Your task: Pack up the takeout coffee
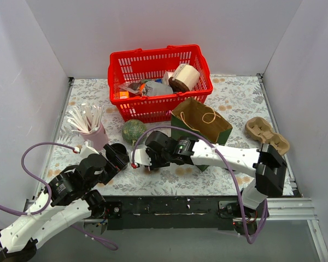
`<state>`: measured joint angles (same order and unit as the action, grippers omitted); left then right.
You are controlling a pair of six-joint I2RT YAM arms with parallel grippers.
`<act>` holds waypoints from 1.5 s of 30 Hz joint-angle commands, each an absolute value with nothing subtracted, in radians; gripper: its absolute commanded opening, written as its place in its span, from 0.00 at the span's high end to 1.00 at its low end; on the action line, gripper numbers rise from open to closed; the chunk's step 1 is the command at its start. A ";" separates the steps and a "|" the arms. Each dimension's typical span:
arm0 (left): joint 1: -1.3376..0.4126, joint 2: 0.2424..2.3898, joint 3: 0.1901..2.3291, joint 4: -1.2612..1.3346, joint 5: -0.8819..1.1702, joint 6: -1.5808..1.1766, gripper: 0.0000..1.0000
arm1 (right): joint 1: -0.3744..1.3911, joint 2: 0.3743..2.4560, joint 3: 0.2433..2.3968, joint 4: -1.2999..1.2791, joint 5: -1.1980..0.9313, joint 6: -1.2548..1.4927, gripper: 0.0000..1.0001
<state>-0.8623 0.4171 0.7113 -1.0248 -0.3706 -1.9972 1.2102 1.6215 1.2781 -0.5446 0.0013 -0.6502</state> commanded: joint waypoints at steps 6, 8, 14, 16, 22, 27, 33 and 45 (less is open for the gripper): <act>-0.862 0.417 0.723 -1.034 -0.399 -2.057 0.02 | 1.206 1.473 1.239 -0.463 0.040 -0.652 0.99; -0.862 0.417 0.723 -1.031 -0.397 -2.059 0.02 | 1.206 1.459 1.232 -0.459 0.051 -0.647 0.99; -0.862 0.419 0.733 -1.011 -0.405 -2.042 0.02 | 1.206 1.414 1.334 -0.569 0.060 -0.568 0.99; -0.862 0.419 0.748 -0.999 -0.406 -2.028 0.02 | 1.204 1.390 1.403 -0.600 0.074 -0.532 0.99; -0.862 0.436 0.775 -0.956 -0.420 -1.977 0.02 | 1.204 1.333 1.558 -0.660 0.133 -0.408 0.99; -0.862 0.466 0.799 -0.920 -0.417 -1.939 0.02 | 1.206 1.347 1.693 -0.704 0.199 -0.359 0.99; -0.862 0.517 0.792 -0.851 -0.393 -1.898 0.02 | 1.198 1.403 1.868 -0.742 0.345 -0.324 0.99; -0.862 0.531 0.775 -0.828 -0.383 -1.876 0.02 | 0.977 1.468 1.982 -0.943 0.431 -0.301 0.99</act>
<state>-0.8623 0.5430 0.7712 -0.8467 -0.3771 -1.8984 1.0428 1.4773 1.9610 -0.8616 0.4026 -0.3405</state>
